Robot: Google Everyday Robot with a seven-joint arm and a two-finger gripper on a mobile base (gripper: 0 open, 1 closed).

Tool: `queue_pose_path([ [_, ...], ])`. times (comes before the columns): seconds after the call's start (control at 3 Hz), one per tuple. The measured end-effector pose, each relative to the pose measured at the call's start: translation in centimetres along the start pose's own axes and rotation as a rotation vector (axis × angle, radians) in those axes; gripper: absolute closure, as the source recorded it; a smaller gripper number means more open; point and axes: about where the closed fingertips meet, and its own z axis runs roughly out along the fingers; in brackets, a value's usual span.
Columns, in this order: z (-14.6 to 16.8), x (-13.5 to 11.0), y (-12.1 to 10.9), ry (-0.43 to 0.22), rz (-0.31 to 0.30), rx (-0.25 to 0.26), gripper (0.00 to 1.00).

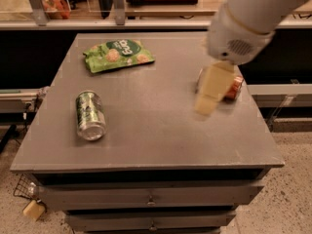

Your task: Place green can upright

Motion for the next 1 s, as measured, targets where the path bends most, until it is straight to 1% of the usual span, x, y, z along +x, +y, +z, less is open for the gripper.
queue_pose_path([
  [0.33,3.1,-6.0,1.6,-0.025,0.052,-0.015,0.00],
  [0.67,3.5,-7.0,2.0,-0.030,0.146,-0.015,0.00],
  [1.0,3.8,-7.1,2.0,-0.031,0.157,-0.015,0.00],
])
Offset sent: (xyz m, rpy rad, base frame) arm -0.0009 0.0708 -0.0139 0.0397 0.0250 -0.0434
